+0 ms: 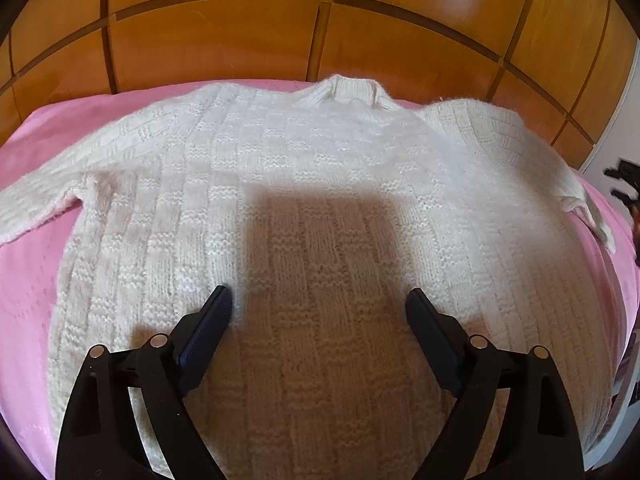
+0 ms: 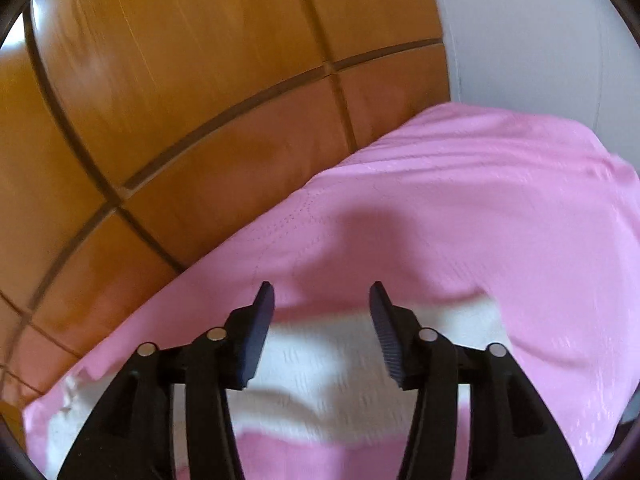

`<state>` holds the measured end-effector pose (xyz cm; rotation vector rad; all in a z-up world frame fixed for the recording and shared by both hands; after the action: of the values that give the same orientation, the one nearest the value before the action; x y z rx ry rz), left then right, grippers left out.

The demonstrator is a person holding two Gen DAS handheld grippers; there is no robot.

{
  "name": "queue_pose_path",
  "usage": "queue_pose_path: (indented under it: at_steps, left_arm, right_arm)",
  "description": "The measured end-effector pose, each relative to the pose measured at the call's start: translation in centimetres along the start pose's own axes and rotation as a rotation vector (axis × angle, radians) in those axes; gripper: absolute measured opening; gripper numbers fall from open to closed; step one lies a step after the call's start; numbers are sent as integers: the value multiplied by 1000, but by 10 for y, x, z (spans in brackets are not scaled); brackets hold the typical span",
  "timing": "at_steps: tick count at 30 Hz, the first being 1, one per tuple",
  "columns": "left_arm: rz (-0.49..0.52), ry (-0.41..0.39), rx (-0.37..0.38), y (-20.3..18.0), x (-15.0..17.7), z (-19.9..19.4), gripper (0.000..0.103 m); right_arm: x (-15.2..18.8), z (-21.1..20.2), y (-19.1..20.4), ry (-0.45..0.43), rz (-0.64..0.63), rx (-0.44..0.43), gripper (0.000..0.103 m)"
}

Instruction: Fold small clothes

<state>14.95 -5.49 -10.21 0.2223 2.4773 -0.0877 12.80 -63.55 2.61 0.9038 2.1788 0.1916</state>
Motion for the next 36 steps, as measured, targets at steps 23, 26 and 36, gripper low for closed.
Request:
queue_pose_path:
  at_steps: [23,26,36]
  left_arm:
    - [-153,23,26,52,-10,-33,90]
    - [-185,22,-22,75,-5,-41,89]
    - [-300,60,-81,149,38,-70,89]
  right_arm:
    - [-3,-52,-66,-100,141,96,5]
    - [11,-29,-86,-3,147,184,5]
    - [63,-49,-58,30,205,60,69]
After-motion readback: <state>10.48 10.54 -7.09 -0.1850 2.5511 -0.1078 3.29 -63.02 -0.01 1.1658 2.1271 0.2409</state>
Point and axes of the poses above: each gripper's, at about its wrist camera, not at the fingertips, and z roughly the way its jaws point, y to its left, x to its underside, the point moved 1 cm from there along z, roughly the way its jaws point, and after that the axes turned 11 degrees about -x, right-handed, at the moved point
